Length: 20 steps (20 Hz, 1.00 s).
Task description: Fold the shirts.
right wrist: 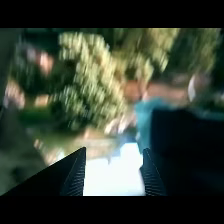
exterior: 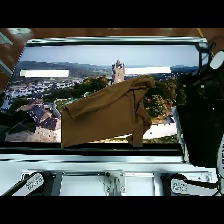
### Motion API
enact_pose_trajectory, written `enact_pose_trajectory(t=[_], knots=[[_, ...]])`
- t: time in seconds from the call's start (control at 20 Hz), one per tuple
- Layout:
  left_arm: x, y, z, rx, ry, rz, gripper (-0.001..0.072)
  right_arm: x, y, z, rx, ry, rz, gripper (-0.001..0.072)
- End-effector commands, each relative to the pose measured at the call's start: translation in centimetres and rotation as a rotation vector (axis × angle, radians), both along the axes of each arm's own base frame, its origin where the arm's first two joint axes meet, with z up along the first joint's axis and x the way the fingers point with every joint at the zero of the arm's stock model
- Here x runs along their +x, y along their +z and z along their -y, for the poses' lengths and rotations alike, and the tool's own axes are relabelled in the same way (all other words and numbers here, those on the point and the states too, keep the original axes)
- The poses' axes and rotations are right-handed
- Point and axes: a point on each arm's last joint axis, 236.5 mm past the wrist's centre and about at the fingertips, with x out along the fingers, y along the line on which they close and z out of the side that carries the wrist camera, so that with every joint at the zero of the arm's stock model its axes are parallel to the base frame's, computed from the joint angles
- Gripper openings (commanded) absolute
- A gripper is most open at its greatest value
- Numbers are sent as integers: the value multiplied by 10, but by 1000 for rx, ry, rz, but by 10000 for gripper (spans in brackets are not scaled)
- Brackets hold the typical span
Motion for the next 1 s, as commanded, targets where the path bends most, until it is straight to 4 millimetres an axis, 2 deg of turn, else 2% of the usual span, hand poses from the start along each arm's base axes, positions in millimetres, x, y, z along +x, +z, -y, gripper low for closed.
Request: enact_pose_trajectory(t=[0.0, 0.05, 0.1, 0.15, 0.3, 0.4, 0.5, 0.7, 0.85, 0.95], knots=[[-42, -24, 28, -79, -23, -50, 613, -66, -39, -26, 264, 10, -238, 470], [-51, -35, 37, -110, -25, -70, 620, -72, -48, -28, 287, 5, -259, 471], [-59, -47, 42, -125, -16, -97, 696, -79, -55, -31, 303, 6, -283, 471], [-66, -57, 46, -134, -8, -115, 714, -83, -61, -34, 314, 23, -296, 471], [-72, -75, 56, -161, 21, -126, 714, -81, -68, -42, 343, 56, -277, 472], [-74, -82, 59, -170, 37, -125, 714, -71, -69, -52, 389, 44, -229, 679], [-73, -85, 61, -178, 46, -122, 714, -58, -68, -56, 413, 30, -176, 679], [-71, -86, 60, -172, 50, -117, 714, -37, -67, -48, 385, 0, -89, 679], [-66, -90, 57, -162, 59, -105, 714, -35, -67, -47, 382, -3, -81, 679], [-61, -94, 63, -164, 42, -100, 714, -35, -67, -47, 382, -3, -81, 679]])
